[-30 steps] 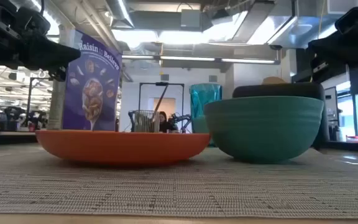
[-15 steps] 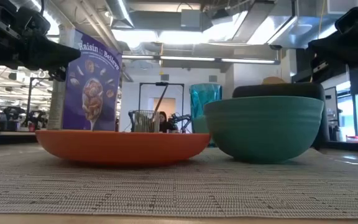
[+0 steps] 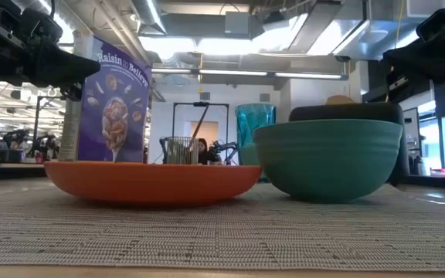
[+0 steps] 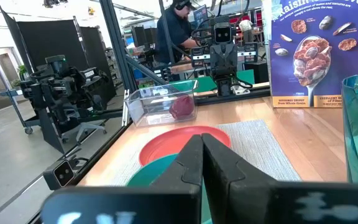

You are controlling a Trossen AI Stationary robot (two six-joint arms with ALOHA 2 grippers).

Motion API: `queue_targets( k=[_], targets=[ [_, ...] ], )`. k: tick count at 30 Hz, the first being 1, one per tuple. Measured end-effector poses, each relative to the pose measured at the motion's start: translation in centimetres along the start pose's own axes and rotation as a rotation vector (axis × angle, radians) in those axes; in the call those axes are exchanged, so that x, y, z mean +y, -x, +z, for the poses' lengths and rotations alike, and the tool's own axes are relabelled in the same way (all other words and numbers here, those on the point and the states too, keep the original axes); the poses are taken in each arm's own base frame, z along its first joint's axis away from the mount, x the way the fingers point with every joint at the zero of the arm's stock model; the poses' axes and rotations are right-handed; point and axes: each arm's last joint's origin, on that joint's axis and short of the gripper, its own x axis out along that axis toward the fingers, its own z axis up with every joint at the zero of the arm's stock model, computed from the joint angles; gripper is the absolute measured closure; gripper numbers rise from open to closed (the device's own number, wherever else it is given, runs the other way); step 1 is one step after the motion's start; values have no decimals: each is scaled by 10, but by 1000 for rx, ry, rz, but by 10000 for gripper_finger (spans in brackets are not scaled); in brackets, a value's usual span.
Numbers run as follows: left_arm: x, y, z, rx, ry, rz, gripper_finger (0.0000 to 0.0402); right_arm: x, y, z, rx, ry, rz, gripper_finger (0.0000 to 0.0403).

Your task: Arrange a breakfast setting

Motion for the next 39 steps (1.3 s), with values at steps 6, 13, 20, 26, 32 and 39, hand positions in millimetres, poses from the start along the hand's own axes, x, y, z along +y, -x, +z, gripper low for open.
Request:
queue_targets(
  k=[6, 13, 20, 26, 32, 39],
  targets=[
    [0, 0, 0, 0, 0, 0, 401, 0, 0, 0, 0, 0, 0, 402],
    [0, 0, 0, -1, 0, 0, 401, 0, 0, 0, 1, 0, 0, 402],
    [0, 0, 0, 0, 0, 0, 401, 0, 0, 0, 0, 0, 0, 402],
    [0, 0, 0, -1, 0, 0, 401, 0, 0, 0, -6, 1, -6, 402],
    [0, 0, 0, -1, 0, 0, 401, -6, 1, 2, -56, 0, -213, 402],
    [0, 0, 0, 0, 0, 0, 401, -10, 3, 13, -253, -259, -377, 402]
  ],
)
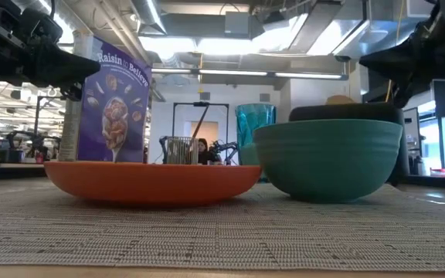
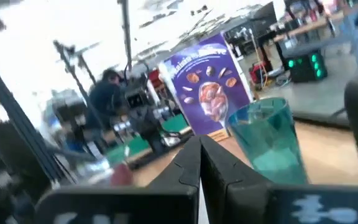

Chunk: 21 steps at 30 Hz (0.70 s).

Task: Arrange a breakfast setting
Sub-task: Pour the cereal into the blue bowl from the cereal box

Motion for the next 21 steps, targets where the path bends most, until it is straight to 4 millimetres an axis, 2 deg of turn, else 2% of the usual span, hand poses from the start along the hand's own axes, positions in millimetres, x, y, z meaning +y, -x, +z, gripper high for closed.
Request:
queue_targets(
  k=[7, 11, 14, 17, 21],
  targets=[
    [0, 0, 0, 0, -16, 2, 401, 0, 0, 1, -13, -89, 2, 402],
    [2, 0, 0, 5, -291, 72, 401, 4, 0, 8, -80, -121, 38, 402],
    [3, 0, 1, 0, -416, 120, 401, 6, 1, 13, -134, -138, 58, 402],
    [3, 0, 3, -17, -443, 125, 401, 6, 2, 19, -213, -205, 34, 402],
    [3, 0, 7, -55, -406, 130, 401, 3, 3, 21, -294, -299, -79, 402]
  ],
)
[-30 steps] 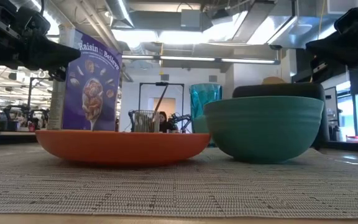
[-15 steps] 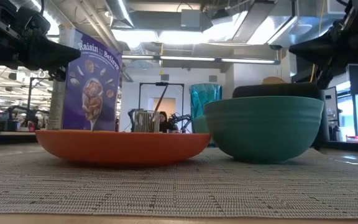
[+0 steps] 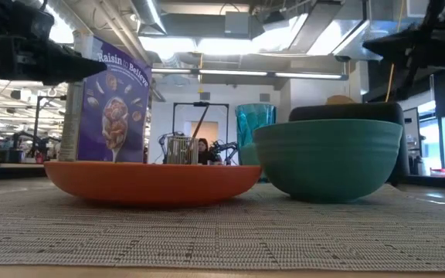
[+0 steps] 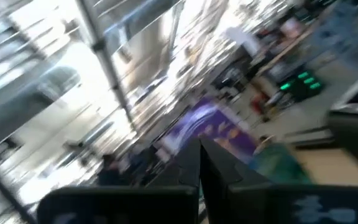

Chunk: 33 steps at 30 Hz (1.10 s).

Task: Arrange a breakfast setting
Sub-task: Pour the cereal into the blue bowl from the cereal box

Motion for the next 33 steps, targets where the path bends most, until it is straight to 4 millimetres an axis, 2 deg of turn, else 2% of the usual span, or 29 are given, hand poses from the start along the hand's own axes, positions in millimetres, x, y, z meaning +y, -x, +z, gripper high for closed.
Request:
queue_targets(
  k=[2, 6, 9, 11, 16, 20, 25, 29, 33],
  targets=[
    [3, 0, 6, -63, 145, 42, 401, -1, 0, 1, -34, 3, -44, 402],
    [9, 2, 16, -191, 547, 142, 401, -1, 0, 1, -44, -3, -50, 402],
    [12, 3, 18, -229, 648, 214, 401, -1, 0, 2, -48, -1, -49, 402],
    [14, 4, 22, -251, 688, 238, 401, 0, 0, 2, -47, -5, -37, 402],
    [21, 8, 48, -325, 729, 235, 401, 2, 0, 4, -63, -21, -11, 386],
    [29, 12, 83, -404, 801, 134, 401, 9, 0, 13, -95, -24, 23, 336],
    [41, 17, 133, -476, 773, 23, 401, 25, -2, 32, -139, 4, 63, 259],
    [51, 19, 170, -537, 688, 23, 401, 39, -5, 45, -161, 38, 79, 210],
    [59, 17, 193, -582, 672, 82, 401, 51, -14, 51, -123, 85, 101, 179]
  ],
)
